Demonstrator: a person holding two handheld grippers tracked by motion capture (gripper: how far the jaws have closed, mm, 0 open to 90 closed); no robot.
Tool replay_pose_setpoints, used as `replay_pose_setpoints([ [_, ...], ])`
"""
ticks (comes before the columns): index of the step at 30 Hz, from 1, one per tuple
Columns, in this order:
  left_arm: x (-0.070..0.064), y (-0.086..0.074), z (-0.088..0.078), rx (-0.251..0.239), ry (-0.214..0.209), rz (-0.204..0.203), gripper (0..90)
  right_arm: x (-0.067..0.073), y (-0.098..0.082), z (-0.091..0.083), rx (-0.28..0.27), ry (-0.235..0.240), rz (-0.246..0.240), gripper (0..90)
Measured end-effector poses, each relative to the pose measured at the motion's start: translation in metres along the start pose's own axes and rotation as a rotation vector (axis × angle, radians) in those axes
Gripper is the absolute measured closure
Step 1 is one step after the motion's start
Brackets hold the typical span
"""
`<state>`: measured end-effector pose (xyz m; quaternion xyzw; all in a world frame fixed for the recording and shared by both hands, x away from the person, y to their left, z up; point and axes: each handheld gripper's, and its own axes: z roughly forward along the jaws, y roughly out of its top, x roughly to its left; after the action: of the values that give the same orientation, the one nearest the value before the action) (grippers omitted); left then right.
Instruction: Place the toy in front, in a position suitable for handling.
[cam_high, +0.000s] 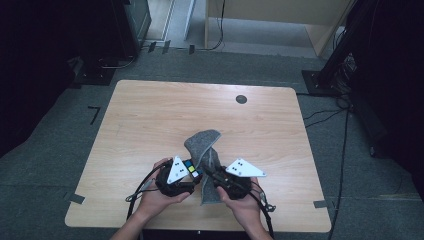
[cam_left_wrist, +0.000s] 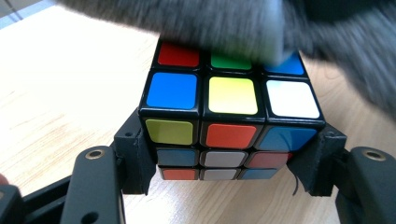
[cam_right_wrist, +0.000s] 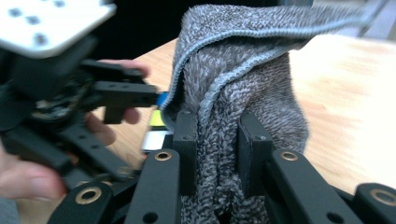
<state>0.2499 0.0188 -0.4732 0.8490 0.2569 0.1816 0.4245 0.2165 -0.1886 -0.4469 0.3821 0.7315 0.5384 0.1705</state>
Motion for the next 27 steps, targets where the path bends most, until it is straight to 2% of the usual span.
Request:
replay_pose_setpoints([
  [2, 0.0, 0.0, 0.0, -0.002, 0.003, 0.002, 34.4, 0.008, -0.001, 0.004, 0.001, 0.015, -0.044, 73.2],
  [3, 0.0, 0.0, -0.001, -0.002, 0.005, 0.006, 34.4, 0.008, 0.0, 0.005, -0.002, 0.01, -0.048, 73.0],
  [5, 0.002, 0.0, -0.003, -0.004, 0.01, 0.007, 34.4, 0.001, 0.0, 0.004, -0.015, -0.016, -0.035, 72.7],
  [7, 0.003, 0.0, -0.003, -0.008, 0.003, -0.006, 34.4, -0.011, -0.001, -0.001, -0.025, -0.08, 0.005, 73.1],
  [8, 0.004, 0.0, -0.003, -0.01, -0.008, -0.017, 34.4, -0.013, 0.0, -0.002, -0.023, -0.084, 0.015, 73.1],
  [10, 0.004, 0.0, -0.002, -0.011, -0.014, -0.027, 34.4, -0.006, -0.001, -0.002, -0.028, -0.044, -0.005, 72.9],
  [12, 0.001, 0.0, -0.001, -0.008, -0.01, -0.014, 34.4, 0.008, -0.001, 0.002, -0.022, 0.001, -0.063, 72.8],
  [14, 0.0, 0.0, -0.002, -0.007, 0.002, 0.001, 34.4, 0.016, -0.001, 0.005, -0.011, 0.002, -0.097, 72.9],
  [16, 0.002, 0.0, -0.004, -0.009, 0.009, 0.005, 34.4, 0.007, 0.0, 0.004, -0.02, -0.015, -0.063, 73.0],
  [18, 0.004, 0.0, -0.004, -0.008, 0.007, -0.003, 34.4, -0.004, 0.0, 0.001, -0.02, -0.087, -0.028, 73.4],
  [19, 0.004, -0.001, -0.003, -0.01, -0.002, -0.015, 34.4, -0.007, 0.0, -0.001, -0.02, -0.097, -0.015, 73.5],
  [21, 0.002, 0.0, -0.001, -0.007, -0.005, -0.017, 34.4, -0.002, 0.0, -0.001, -0.021, -0.063, -0.028, 73.2],
  [23, -0.001, 0.0, 0.001, 0.005, 0.003, 0.007, 34.4, 0.009, -0.001, 0.003, -0.01, -0.024, -0.072, 73.3],
  [24, -0.002, -0.001, 0.001, 0.005, 0.008, 0.012, 34.4, 0.015, -0.001, 0.006, 0.007, -0.014, -0.107, 73.6],
  [25, -0.001, -0.002, 0.001, 0.002, 0.006, 0.013, 34.4, 0.016, 0.0, 0.007, 0.018, -0.02, -0.119, 73.8],
  [27, 0.0, -0.002, -0.001, -0.001, 0.005, 0.012, 34.4, 0.005, 0.0, 0.006, 0.017, -0.018, -0.07, 73.8],
])
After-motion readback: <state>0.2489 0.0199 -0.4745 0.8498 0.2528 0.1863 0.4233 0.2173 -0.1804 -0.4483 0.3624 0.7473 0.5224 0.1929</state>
